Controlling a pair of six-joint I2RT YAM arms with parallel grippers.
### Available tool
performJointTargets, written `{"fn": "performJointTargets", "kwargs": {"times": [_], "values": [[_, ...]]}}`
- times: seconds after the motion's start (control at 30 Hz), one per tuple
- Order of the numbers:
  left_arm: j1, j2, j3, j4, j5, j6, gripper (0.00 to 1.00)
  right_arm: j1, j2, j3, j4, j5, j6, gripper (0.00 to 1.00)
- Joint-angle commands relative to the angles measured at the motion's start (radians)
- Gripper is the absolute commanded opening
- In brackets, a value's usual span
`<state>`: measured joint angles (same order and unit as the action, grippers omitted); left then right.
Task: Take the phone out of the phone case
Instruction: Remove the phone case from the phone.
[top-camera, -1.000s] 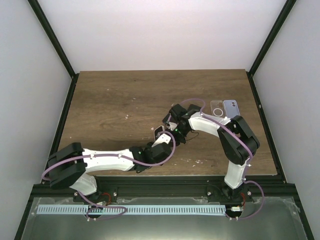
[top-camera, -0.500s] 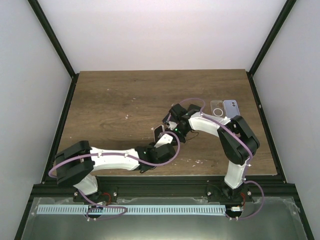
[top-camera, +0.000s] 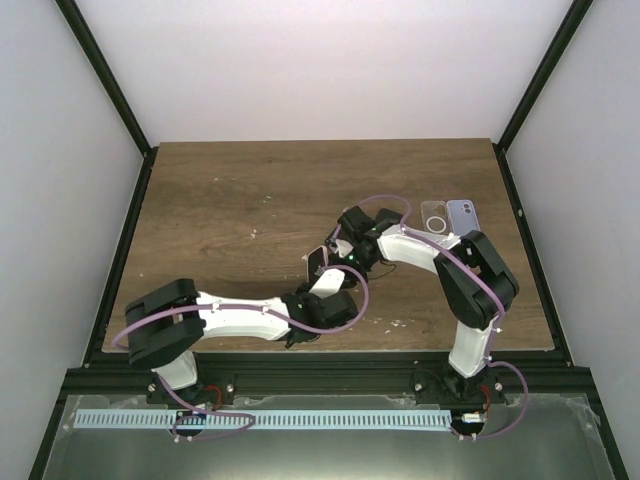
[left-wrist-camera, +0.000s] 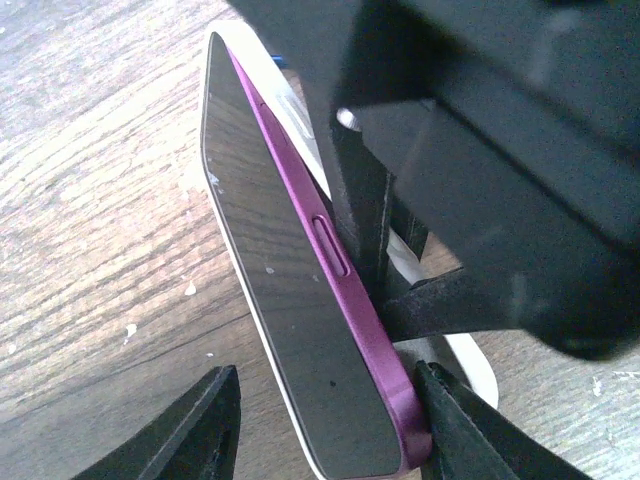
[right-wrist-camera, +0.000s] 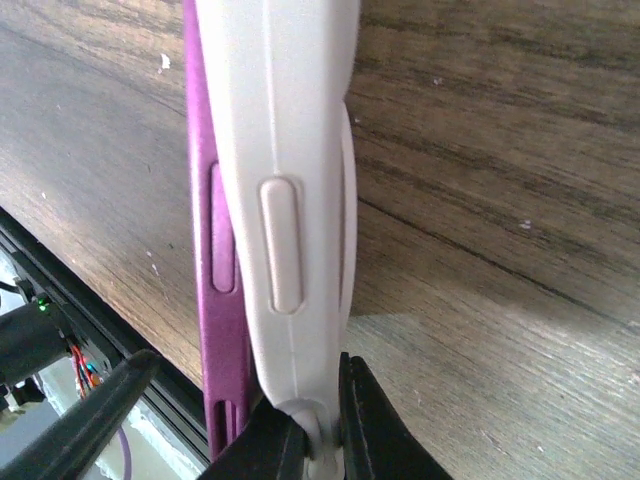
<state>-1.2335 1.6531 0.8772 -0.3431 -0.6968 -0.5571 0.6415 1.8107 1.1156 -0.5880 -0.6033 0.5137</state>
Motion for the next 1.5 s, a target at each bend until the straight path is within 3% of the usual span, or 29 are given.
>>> {"fn": "performJointTargets", "kwargs": {"times": [0.0,0.43,0.8,1.27,1.37,1.47], "values": [[0.020,0.052,-0.009,-0.144,-0.101,0.007,0.45,0.007,-0.004,0.003,-0.029,-0.062,-0.004,0.01],[0.016,-0.094,-0.071,-0.107,-0.084,-0.015,0.00,0.006,-0.007,0.024,-0.031,0.014,-0.024,0.01],[0.016,-0.292,-0.166,-0.086,-0.063,-0.082,0.00,0.006,0.006,0.050,-0.051,0.223,-0.062,0.01],[0.022,-0.571,-0.263,-0.074,-0.083,-0.078,0.00,0.011,-0.077,0.112,-0.048,0.235,-0.123,0.01],[0.038,-0.603,-0.267,-0.068,-0.094,-0.003,0.00,-0.047,-0.137,0.163,-0.063,0.241,-0.157,0.01],[0.093,-0.634,-0.280,-0.021,-0.053,0.098,0.00,-0.180,-0.213,0.161,-0.021,0.100,-0.232,0.01]]}}
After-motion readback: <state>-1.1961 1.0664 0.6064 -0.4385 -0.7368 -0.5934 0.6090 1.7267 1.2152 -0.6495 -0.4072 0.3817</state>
